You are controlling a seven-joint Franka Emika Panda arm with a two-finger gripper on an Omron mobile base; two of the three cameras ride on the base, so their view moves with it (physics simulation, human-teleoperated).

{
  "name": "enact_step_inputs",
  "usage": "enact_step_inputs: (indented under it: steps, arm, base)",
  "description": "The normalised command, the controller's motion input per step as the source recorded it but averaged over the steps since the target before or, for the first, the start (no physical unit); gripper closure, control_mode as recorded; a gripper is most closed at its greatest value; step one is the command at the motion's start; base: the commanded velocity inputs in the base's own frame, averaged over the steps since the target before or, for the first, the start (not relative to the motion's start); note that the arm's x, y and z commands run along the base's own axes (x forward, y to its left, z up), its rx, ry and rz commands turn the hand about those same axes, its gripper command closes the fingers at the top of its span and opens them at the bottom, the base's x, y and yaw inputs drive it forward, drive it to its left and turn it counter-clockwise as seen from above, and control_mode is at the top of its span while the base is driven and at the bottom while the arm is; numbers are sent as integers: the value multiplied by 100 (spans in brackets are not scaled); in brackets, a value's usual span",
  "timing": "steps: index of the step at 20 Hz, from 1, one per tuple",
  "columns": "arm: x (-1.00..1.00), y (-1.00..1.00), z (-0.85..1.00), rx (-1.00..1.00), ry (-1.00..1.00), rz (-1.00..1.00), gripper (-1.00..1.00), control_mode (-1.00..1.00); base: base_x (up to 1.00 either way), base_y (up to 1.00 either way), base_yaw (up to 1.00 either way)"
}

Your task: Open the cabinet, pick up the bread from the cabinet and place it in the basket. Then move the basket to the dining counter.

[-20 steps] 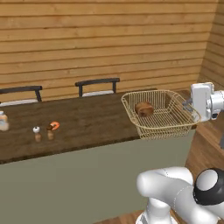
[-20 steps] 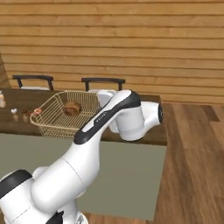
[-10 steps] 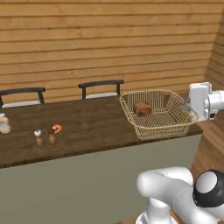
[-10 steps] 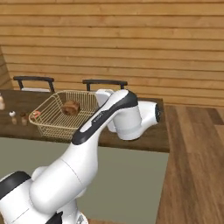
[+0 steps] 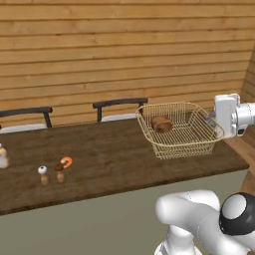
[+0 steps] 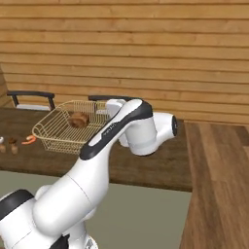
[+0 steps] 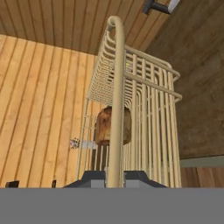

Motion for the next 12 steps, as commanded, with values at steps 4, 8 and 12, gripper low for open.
enact_step_inputs:
  steps: [4, 8, 12]
  arm:
    - [0, 0, 0, 0, 0, 0, 100, 100]
    - [0, 0, 0, 0, 0, 0, 100, 100]
    - [0, 0, 0, 0, 0, 0, 100, 100]
  base:
    - [14, -6, 15]
    - [31, -4, 17]
    - [35, -6, 17]
